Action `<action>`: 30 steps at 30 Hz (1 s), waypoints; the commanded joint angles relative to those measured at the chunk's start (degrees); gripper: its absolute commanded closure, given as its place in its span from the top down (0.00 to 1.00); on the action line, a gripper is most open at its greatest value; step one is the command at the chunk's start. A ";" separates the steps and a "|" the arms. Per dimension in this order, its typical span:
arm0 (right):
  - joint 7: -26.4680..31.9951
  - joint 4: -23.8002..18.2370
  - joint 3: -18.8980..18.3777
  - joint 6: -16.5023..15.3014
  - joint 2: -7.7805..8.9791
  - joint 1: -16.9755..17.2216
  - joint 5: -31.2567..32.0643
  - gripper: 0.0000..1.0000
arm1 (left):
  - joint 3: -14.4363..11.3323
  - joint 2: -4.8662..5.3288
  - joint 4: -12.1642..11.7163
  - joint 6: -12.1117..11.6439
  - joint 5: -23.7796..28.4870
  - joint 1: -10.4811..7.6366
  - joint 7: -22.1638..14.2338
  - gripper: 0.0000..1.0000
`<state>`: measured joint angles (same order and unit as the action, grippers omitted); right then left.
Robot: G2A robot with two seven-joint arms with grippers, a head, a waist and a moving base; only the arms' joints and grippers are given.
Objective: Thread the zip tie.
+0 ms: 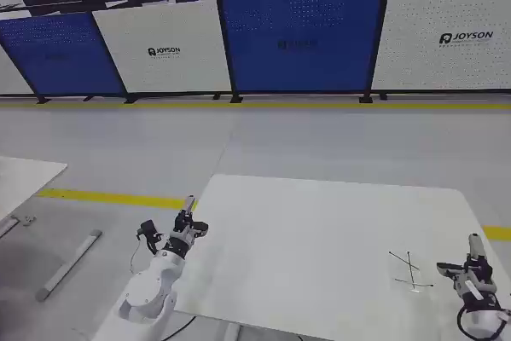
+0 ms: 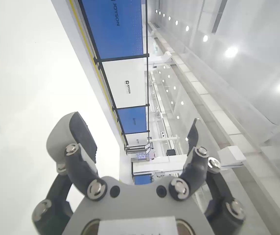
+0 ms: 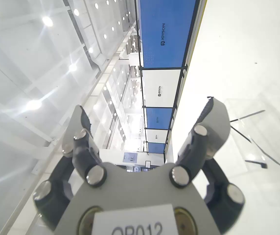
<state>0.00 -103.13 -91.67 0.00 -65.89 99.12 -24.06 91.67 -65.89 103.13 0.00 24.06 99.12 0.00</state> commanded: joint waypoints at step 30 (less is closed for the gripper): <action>29.88 -0.11 -8.21 -0.59 2.26 0.36 4.69 1.00 | 0.00 0.00 0.00 0.00 0.00 0.00 0.00 1.00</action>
<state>25.08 -103.50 -98.80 -0.77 -63.91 99.64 -19.76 91.67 -65.89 103.13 0.00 24.06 99.12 0.00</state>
